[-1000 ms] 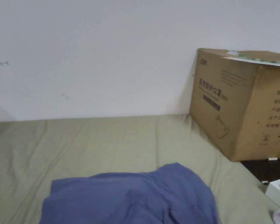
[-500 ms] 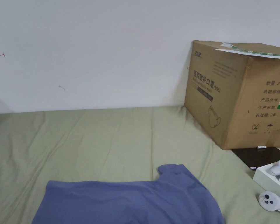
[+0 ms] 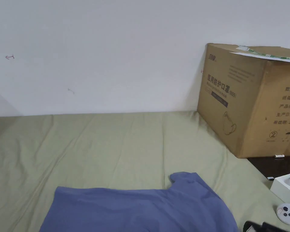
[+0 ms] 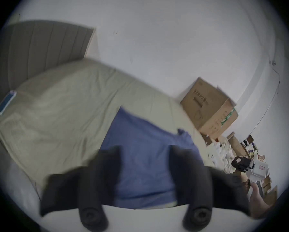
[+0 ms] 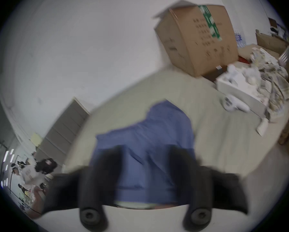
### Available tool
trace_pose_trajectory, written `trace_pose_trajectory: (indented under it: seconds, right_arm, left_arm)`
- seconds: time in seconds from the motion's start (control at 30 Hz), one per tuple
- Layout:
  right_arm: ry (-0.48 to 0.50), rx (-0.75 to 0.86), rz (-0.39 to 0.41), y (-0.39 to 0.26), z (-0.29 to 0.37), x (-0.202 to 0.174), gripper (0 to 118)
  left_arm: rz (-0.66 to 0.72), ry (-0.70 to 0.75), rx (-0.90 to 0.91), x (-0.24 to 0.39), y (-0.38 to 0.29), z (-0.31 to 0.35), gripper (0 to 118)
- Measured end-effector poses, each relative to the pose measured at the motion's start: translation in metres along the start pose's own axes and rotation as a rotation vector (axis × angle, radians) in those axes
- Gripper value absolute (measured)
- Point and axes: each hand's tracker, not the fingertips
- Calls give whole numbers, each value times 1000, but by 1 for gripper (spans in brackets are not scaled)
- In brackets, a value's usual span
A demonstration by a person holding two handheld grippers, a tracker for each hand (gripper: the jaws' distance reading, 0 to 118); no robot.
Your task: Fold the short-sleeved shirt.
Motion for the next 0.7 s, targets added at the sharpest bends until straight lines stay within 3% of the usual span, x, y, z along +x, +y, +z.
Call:
trace_pose_trajectory:
  seconds: [0.03, 0.07, 0.23, 0.27, 0.4, 0.5, 0.53, 0.57, 0.6, 0.63, 0.7]
  right_arm:
    - [31, 25, 11, 4, -3, -8, 0]
    - [8, 43, 49, 4, -8, -19, 0]
    - [95, 42, 147, 14, -36, -45, 0]
    - [64, 25, 159, 11, -42, -46, 0]
    - [95, -36, 152, 9, -72, -50, 0]
    - [101, -101, 154, 6, -96, -45, 0]
    - [94, -119, 160, 4, -104, -43, 0]
    - [86, -137, 168, 2, -111, -42, 0]
    - [78, -153, 171, 2, -119, -37, 0]
    - [77, -168, 173, 0, -125, -35, 0]
    - [72, -196, 172, -3, -139, -30, 0]
  left_arm:
    - [-19, -11, 24, 8, 4, -2, 7]
    - [-52, 5, 38, 18, 9, -6, 0]
    - [-126, -29, 42, 49, 34, -42, 0]
    - [-164, -6, 11, 51, 46, -59, 0]
    - [-269, 82, -290, 37, 91, -171, 0]
    - [-308, 102, -404, -5, 103, -268, 0]
    - [-307, 106, -431, -15, 106, -294, 6]
    - [-311, 119, -449, -28, 104, -320, 34]
    - [-324, 147, -484, -39, 106, -343, 87]
    - [-342, 195, -502, -46, 106, -361, 87]
    - [-349, 252, -553, -68, 97, -395, 106]
